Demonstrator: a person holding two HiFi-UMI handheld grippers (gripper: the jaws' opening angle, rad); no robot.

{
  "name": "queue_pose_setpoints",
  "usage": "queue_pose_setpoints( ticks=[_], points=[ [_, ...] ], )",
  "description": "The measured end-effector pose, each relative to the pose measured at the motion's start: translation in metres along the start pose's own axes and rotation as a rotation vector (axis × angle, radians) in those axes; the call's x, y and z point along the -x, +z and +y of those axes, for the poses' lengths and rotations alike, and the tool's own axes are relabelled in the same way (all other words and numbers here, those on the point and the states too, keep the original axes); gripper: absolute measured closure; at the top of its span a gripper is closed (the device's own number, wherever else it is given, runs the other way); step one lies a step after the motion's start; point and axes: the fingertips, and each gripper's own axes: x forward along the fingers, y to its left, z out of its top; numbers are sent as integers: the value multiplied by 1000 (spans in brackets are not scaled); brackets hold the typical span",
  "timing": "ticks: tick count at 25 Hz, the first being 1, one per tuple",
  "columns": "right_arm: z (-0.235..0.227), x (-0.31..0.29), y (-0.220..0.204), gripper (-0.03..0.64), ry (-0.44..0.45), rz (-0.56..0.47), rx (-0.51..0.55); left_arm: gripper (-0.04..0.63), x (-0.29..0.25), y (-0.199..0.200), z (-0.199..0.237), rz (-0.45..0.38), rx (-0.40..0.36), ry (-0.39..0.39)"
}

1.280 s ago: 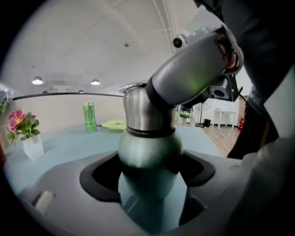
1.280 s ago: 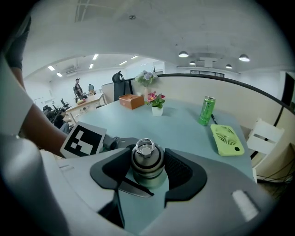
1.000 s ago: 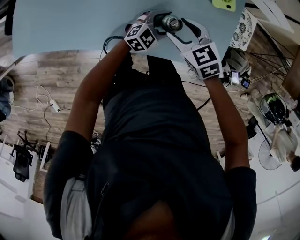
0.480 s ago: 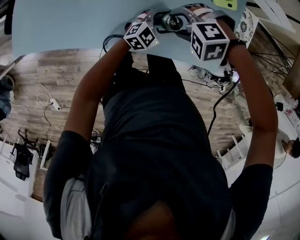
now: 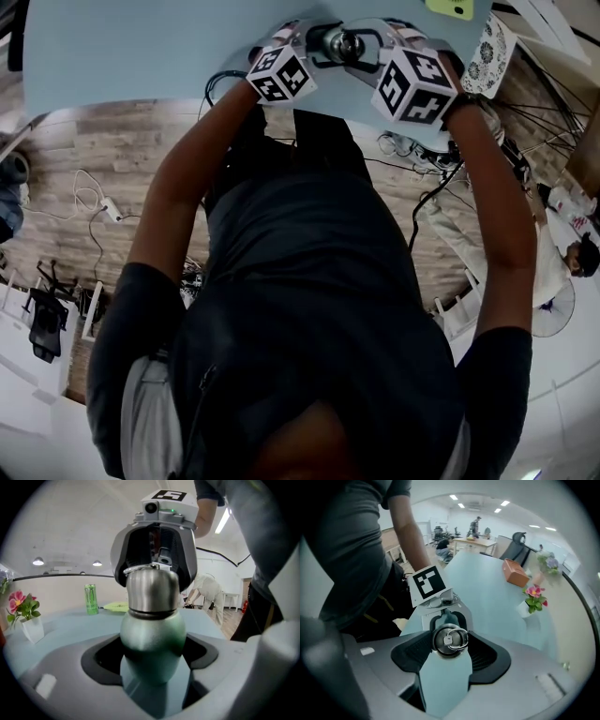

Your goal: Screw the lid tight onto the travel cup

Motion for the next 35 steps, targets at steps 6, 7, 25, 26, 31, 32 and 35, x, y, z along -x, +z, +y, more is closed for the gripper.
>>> queue_pose_setpoints(
  ticks=[6,7,25,26,31,32,35],
  points=[
    [-13,-6,12,374,-205,-185,-429,179,13,-11,4,4,0,-1],
    [-16,-2,13,374,-247,-220,-499,178,13,-10,4,6,1,0],
    [-20,23,-6,376,-697,-410,-1067,178,4,4,-1,8,4,2],
    [-20,24,-10,376,-696,-407,-1069,178,1,5,-1,7,3,1],
    [-21,22,-9,376,-689,-397,-1066,178,1,3,0,8,3,1],
    [-21,22,-9,376,-684,-394,-1061,179,1,3,-1,8,3,1],
    [-20,20,-7,374,-611,-387,-1024,178,1,3,-1,6,5,0]
  ],
)
